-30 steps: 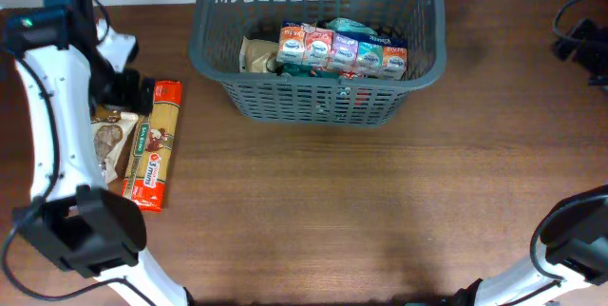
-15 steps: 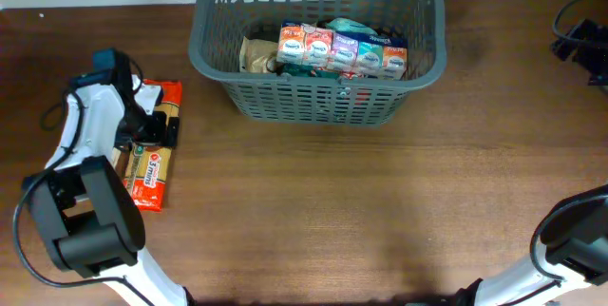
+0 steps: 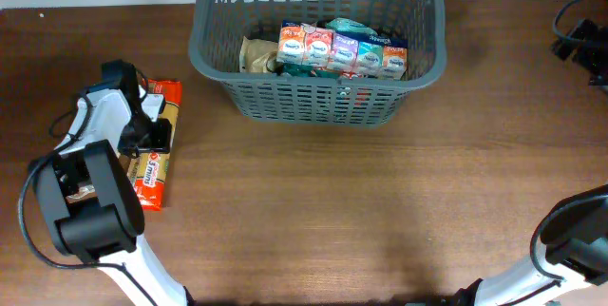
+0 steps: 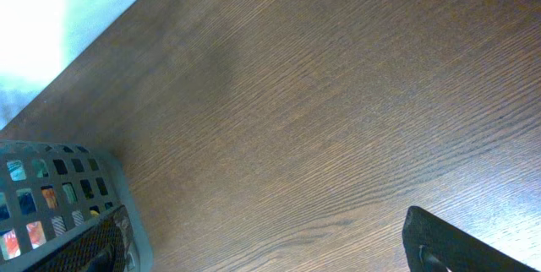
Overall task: Pack container
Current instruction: 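Grasp the spaghetti packet with the left gripper, then lay the spaghetti packet across the back of the basket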
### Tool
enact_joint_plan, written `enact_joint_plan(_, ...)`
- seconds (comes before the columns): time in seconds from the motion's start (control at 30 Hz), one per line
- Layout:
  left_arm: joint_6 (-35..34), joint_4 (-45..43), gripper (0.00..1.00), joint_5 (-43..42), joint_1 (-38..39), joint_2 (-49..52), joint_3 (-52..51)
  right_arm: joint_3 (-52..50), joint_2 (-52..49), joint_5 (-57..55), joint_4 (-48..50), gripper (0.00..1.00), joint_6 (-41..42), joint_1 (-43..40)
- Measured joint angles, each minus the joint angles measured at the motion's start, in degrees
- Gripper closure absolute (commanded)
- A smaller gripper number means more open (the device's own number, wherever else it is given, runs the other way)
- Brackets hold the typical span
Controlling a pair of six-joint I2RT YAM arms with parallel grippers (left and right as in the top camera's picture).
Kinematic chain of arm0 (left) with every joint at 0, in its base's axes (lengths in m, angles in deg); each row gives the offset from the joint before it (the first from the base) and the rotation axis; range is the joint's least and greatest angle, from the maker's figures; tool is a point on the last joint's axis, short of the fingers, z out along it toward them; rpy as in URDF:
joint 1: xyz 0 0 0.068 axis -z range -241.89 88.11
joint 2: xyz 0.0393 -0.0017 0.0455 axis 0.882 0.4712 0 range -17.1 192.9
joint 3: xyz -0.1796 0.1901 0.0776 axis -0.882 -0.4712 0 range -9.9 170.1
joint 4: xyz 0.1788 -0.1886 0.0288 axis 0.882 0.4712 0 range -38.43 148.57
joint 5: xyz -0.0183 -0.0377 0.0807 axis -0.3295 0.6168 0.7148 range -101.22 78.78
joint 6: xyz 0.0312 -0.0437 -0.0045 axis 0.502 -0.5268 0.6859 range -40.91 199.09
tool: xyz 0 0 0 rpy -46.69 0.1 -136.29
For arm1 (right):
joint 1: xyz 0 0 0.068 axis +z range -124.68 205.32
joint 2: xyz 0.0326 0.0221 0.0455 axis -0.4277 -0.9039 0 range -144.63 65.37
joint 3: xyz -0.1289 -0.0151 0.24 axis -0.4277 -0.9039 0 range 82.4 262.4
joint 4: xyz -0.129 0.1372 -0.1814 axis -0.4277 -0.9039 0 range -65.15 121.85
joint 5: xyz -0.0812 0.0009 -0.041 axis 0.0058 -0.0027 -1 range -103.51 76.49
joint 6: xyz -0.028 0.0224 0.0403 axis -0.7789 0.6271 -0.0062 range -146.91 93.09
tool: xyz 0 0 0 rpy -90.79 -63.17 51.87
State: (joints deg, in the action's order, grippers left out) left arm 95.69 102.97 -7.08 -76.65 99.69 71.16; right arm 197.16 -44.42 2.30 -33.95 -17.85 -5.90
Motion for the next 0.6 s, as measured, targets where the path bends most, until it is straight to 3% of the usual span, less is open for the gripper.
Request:
enact_joint_plan(0.03,-0.13,0.02,0.98,0.07,-0.04,0.00,0.07,0.00,0.00,0.00,0.00,0.01,0.00,0.00)
enact_joint_plan(0.2,-0.04,4.15,0.98,0.22,-0.04,-0.66,2.60,0.00,0.00,0.00,0.02,0.01,0.02,0.00)
enact_joint_plan(0.33,-0.13,13.49,0.99,-0.63,-0.04,1.01,7.80,0.00,0.00,-0.02,0.00,0.01,0.00,0.00)
enact_joint_plan(0.5,-0.15,28.30,0.98,-0.94,0.42,2.84,25.24,0.00,0.00,-0.02,-0.02,0.01,0.00,0.00)
enact_joint_plan(0.6,-0.13,30.93,0.99,-0.90,1.14,2.67,39.91,-0.02,0.00,-0.04,0.04,0.01,0.00,0.00)
